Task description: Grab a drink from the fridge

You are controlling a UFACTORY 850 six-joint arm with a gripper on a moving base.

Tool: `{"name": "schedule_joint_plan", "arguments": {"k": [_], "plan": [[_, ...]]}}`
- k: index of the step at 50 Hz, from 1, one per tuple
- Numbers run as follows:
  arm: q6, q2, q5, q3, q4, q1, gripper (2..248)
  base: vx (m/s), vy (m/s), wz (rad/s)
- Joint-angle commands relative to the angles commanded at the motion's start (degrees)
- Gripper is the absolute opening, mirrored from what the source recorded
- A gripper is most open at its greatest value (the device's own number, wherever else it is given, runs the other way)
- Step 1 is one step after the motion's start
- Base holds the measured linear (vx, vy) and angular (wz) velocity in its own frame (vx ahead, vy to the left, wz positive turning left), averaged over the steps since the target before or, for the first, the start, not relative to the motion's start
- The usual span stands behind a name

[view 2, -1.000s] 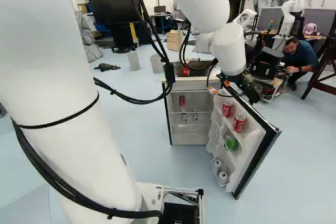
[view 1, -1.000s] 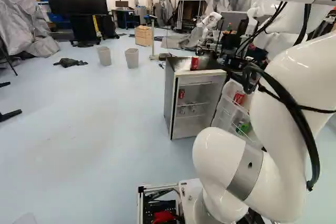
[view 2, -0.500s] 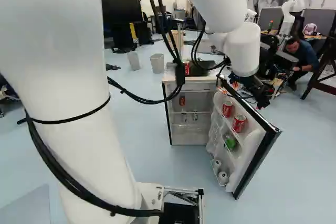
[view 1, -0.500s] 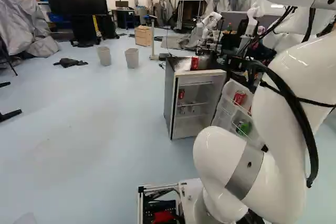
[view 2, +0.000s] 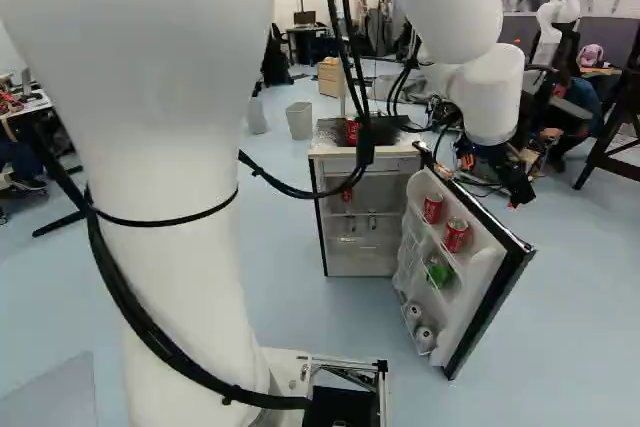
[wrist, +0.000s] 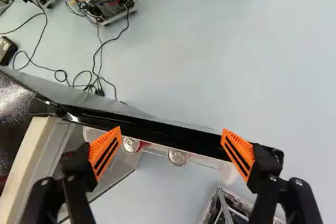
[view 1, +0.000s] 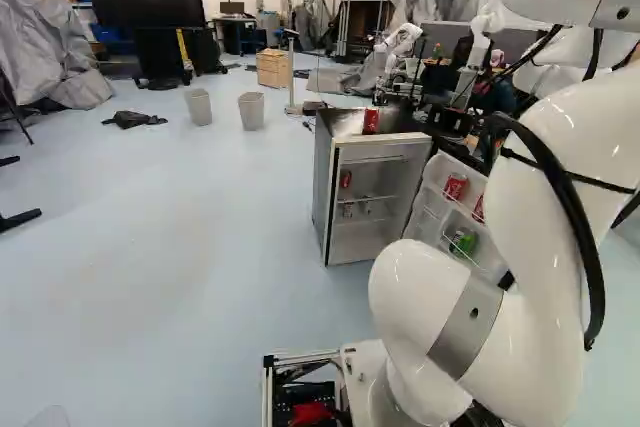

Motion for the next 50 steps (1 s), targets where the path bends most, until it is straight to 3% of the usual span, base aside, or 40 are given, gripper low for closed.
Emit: {"name": "schedule_joint_plan", "arguments": {"k": [33, 50], "plan": [[0.0, -13.86, -4.43, -12.77, 0.0, -0.21, 247, 0.0, 0.0, 0.0], [0.0, -17.91, -6.88, -18.02, 0.0, -1.13, 247, 0.0, 0.0, 0.0]]}}
